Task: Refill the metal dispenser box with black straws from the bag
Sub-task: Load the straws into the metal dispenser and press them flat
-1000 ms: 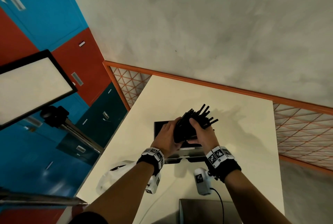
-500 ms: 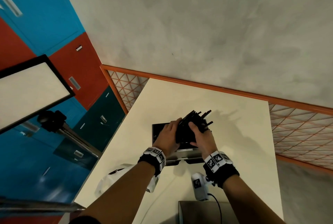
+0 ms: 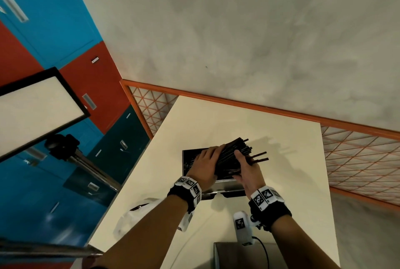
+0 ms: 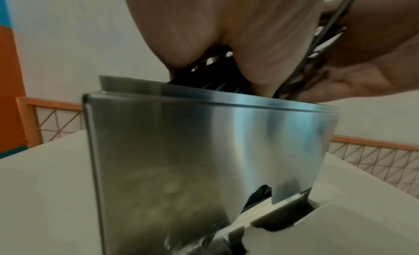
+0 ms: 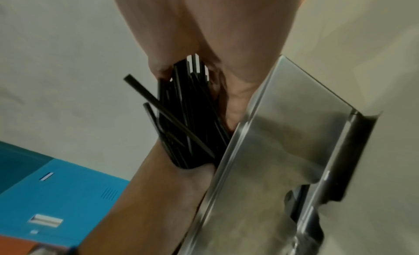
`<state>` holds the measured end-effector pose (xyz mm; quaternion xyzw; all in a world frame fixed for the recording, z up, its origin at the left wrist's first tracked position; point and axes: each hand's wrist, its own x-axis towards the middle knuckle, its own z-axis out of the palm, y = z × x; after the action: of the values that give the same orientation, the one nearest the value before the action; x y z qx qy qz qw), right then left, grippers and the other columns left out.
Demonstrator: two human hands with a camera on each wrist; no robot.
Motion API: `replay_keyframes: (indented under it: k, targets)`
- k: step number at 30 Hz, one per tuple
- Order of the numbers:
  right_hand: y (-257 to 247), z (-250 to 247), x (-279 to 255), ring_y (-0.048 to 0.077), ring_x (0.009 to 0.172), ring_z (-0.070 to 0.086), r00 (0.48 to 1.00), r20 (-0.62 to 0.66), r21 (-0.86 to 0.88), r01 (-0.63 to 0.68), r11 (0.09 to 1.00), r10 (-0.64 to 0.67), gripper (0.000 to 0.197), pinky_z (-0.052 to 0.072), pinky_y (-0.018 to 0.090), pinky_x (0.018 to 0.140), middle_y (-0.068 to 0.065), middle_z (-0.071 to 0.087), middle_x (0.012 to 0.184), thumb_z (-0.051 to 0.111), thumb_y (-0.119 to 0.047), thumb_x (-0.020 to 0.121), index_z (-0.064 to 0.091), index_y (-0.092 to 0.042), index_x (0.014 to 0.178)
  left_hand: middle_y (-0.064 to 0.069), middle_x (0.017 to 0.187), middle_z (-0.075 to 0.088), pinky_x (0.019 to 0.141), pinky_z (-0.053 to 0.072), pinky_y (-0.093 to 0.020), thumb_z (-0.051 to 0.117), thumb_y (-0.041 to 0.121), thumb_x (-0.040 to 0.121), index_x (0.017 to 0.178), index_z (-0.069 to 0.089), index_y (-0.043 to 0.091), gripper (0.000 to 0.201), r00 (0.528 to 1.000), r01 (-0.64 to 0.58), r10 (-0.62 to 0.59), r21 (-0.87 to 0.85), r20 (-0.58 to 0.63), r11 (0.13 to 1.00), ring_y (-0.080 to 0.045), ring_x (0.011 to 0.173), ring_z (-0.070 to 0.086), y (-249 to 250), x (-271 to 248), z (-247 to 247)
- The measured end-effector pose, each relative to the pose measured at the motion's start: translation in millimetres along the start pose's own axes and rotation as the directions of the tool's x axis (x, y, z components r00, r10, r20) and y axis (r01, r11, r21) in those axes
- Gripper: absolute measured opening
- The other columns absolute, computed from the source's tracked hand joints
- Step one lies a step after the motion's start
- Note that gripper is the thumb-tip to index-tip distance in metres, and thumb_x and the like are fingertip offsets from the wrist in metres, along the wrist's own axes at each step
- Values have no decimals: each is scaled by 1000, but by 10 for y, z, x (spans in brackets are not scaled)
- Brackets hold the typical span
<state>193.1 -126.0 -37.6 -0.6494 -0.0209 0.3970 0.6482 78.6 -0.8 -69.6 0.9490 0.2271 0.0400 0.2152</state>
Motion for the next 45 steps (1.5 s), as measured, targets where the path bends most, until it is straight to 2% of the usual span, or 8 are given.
replay_keyframes:
  k: [5, 12, 17, 23, 29, 35, 40, 45]
  targets:
    - [-35, -173, 109, 25, 77, 73, 973, -102, -121, 193, 974, -206, 45, 58, 51, 80, 4, 76, 87, 76, -53, 69, 63, -23, 101, 2, 151, 37, 114, 37, -45, 75, 18, 80, 158, 15, 36, 100, 1000, 29, -30, -115, -5, 993, -23, 134, 36, -223, -40, 11]
    - [-67, -151, 107, 18, 89, 70, 918, -215, -116, 314, 942, -332, 16, 56, 44, 84, -4, 71, 93, 53, -39, 96, 57, -29, 108, -1, 150, 34, 117, 34, -43, 76, 39, 85, 159, 17, 34, 94, 999, 45, -48, -160, -15, 986, -23, 136, 34, -233, -55, 40]
    - [-78, -154, 137, 15, 107, 58, 868, -261, -235, 366, 900, -422, 30, 44, 33, 91, -6, 60, 118, 45, -40, 98, 52, -31, 126, 0, 152, 29, 118, 33, -42, 67, 57, 88, 159, 14, 33, 92, 1000, 23, -25, -189, -10, 982, -21, 140, 31, -251, -101, 54]
    - [-21, -146, 193, 16, 115, 54, 896, -68, -419, 373, 828, -438, 31, 38, 29, 96, -6, 53, 126, 42, -36, 102, 61, -21, 121, 1, 154, 25, 121, 29, -40, 61, 62, 90, 160, 12, 27, 93, 999, 14, -20, -166, -38, 986, -21, 142, 28, -227, -98, 99]
    - [-43, -226, 260, 11, 112, 58, 896, -163, -308, 353, 884, -414, 28, 43, 28, 96, -8, 62, 122, 51, -36, 98, 59, -29, 124, -3, 158, 23, 119, 29, -45, 26, 66, 98, 161, 6, 26, 77, 999, -20, 20, -2, -31, 1000, -26, 143, 28, -245, -105, 187]
    - [34, -191, 299, 18, 116, 54, 893, 19, -512, 395, 763, -450, 32, 40, 29, 99, 2, 56, 131, 42, -26, 103, 58, -19, 129, -7, 161, 20, 122, 20, -53, 51, 37, 102, 162, 4, 22, 78, 995, -101, 102, 107, -13, 989, -28, 149, 20, 79, 1, 128]
    - [-3, -134, 278, 17, 124, 49, 873, 120, -569, 451, 687, -473, 46, 35, 25, 99, 1, 46, 141, 39, -40, 102, 49, -15, 139, -5, 160, 24, 121, 23, -51, 32, 70, 97, 161, 8, 21, 83, 998, -60, 62, 73, -26, 996, -25, 147, 24, 180, 75, 160]
    - [-17, -185, 304, 16, 130, 44, 870, 68, -524, 448, 724, -489, 62, 33, 31, 109, -1, 44, 145, 33, -54, 94, 47, -18, 141, -5, 161, 19, 122, 23, -46, 41, 80, 88, 161, 6, 21, 100, 1000, -24, 24, -22, 7, 999, -26, 147, 22, -44, -51, 193]
